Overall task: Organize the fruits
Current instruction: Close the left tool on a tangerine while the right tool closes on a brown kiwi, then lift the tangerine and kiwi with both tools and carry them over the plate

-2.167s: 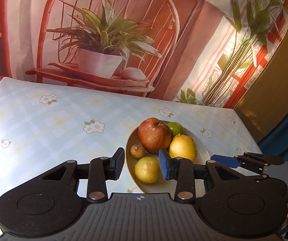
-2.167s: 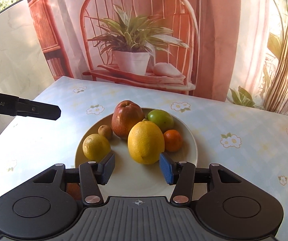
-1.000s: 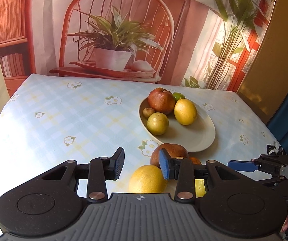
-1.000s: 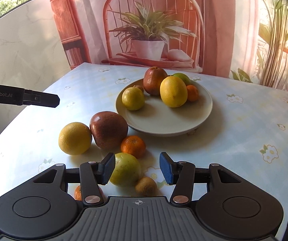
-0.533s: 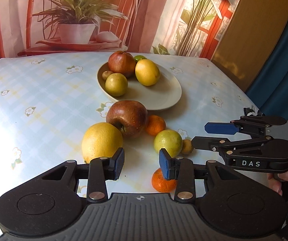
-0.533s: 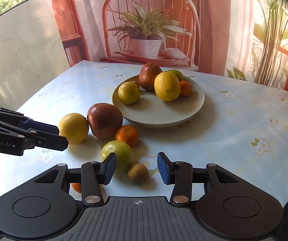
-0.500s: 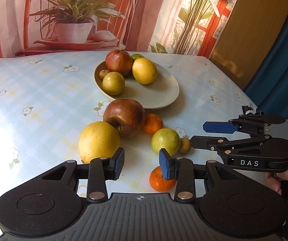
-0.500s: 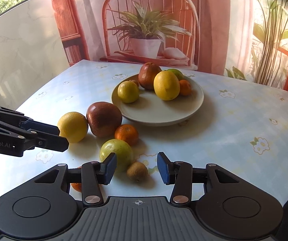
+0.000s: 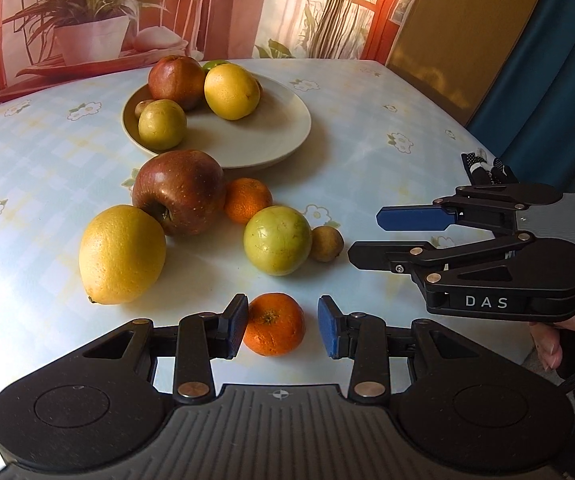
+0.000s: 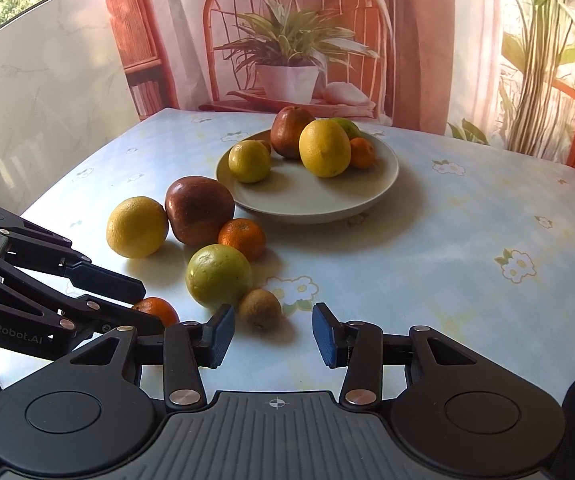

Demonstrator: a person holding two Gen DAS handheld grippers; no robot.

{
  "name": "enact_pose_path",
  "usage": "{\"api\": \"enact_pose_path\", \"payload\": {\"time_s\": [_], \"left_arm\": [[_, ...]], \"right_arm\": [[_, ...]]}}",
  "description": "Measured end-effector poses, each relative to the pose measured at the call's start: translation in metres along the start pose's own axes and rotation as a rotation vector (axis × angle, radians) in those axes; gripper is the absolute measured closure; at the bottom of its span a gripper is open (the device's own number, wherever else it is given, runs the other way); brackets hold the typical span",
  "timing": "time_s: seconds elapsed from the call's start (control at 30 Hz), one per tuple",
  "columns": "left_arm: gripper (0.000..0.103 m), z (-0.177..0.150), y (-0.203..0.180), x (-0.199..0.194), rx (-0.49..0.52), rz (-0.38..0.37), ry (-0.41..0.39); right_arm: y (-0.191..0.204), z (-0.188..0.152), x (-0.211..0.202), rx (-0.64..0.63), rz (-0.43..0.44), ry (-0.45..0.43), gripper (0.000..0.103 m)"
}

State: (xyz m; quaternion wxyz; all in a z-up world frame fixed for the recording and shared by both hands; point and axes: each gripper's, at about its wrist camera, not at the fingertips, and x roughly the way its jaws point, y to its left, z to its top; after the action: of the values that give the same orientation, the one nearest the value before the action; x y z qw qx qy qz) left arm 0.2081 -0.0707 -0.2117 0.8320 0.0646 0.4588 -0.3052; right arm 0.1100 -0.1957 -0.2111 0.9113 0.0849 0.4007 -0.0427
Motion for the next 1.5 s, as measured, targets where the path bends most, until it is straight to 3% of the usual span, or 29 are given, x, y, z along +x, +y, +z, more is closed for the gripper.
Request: {"api": "enact_pose_path", "payload": {"time_s": [0.27, 0.63, 1.1, 1.2, 1.5], "left_arm": [[0.058, 0.001, 0.001, 0.005, 0.016, 0.041, 0.013], [0.062, -0.006, 0.001, 0.01, 0.026, 0.01, 0.028], [0.063, -0.011, 0.009, -0.013, -0.006, 0.112, -0.109], [0.063, -0.012, 0.011, -0.016, -0.024, 0.117, -0.123], [0.063, -0.014, 0.011, -0.018, -0.035, 0.115, -0.128]], "right_arm": [[-0.002, -0.003, 0.003, 0.015, 0.005, 0.003, 0.063], [-0.001, -0.003, 0.008, 0.012, 0.012, 0.017, 0.064], [0.012, 0.0, 0.024, -0.069, 0.019, 0.034, 0.072], [0.015, 0.002, 0.029, -0.115, -0.013, 0.051, 0.074], [0.016, 0.006, 0.038, -0.13, 0.005, 0.061, 0.075]]}}
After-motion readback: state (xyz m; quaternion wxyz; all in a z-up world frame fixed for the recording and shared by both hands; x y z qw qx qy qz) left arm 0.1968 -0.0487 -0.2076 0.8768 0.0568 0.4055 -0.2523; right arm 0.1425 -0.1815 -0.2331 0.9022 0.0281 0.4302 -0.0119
